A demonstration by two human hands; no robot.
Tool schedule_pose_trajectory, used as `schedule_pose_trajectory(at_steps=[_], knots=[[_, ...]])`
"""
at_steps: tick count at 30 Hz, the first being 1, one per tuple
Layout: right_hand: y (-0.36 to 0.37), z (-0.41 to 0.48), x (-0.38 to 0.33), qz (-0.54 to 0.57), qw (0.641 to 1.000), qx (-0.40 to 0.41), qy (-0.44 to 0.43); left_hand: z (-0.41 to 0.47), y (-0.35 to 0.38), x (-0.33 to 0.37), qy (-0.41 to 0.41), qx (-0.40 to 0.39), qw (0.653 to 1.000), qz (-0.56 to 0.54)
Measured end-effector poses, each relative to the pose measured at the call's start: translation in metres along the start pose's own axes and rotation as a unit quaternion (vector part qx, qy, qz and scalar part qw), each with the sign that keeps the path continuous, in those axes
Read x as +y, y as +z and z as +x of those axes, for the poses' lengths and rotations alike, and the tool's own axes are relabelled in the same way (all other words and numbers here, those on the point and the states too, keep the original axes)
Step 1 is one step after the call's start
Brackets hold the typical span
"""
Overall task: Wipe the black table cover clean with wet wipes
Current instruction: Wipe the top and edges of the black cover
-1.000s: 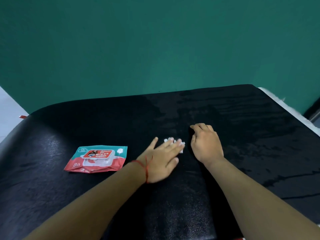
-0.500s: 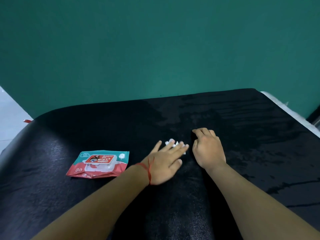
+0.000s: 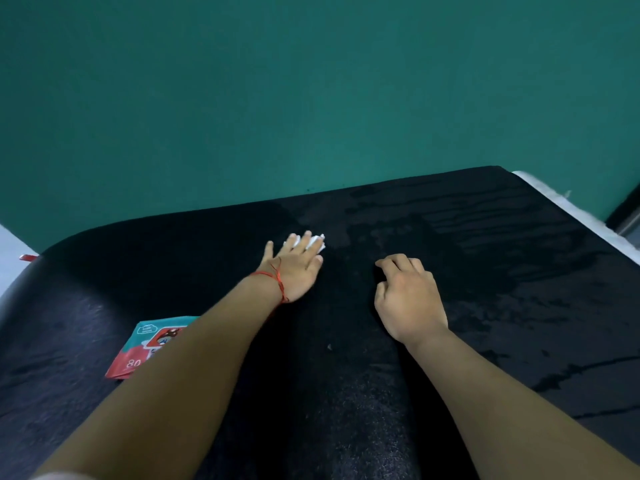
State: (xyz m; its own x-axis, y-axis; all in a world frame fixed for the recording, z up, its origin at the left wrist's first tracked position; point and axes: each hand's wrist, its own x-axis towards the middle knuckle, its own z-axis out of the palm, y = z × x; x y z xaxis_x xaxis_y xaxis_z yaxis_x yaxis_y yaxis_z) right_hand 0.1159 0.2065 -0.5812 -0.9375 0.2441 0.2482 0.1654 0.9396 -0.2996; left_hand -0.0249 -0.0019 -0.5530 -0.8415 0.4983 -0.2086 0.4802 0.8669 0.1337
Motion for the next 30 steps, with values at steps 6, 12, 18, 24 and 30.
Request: schedule_pose_trajectory(at_steps=[6, 12, 18, 24, 30], knots=[[-0.003, 0.0, 0.001, -0.005, 1.0, -0.006, -0.002, 0.02, -0.011, -0.021, -0.114, -0.007, 0.993, -0.003], [-0.015, 0.004, -0.006, -0.05, 0.997, -0.05, -0.006, -0.015, 0.001, 0.031, -0.012, 0.001, 0.999, -0.036], [-0.027, 0.065, -0.027, -0.06, 0.993, -0.1, 0.028, -0.052, 0.017, 0.034, 0.051, 0.087, 0.995, -0.017], [0.008, 0.051, -0.032, -0.04, 0.996, 0.016, 0.075, -0.041, 0.023, 0.021, 0.038, 0.071, 0.997, 0.019], [0.014, 0.055, -0.031, -0.043, 0.996, 0.027, 0.072, -0.007, 0.004, -0.012, 0.004, 0.062, 0.998, 0.009]])
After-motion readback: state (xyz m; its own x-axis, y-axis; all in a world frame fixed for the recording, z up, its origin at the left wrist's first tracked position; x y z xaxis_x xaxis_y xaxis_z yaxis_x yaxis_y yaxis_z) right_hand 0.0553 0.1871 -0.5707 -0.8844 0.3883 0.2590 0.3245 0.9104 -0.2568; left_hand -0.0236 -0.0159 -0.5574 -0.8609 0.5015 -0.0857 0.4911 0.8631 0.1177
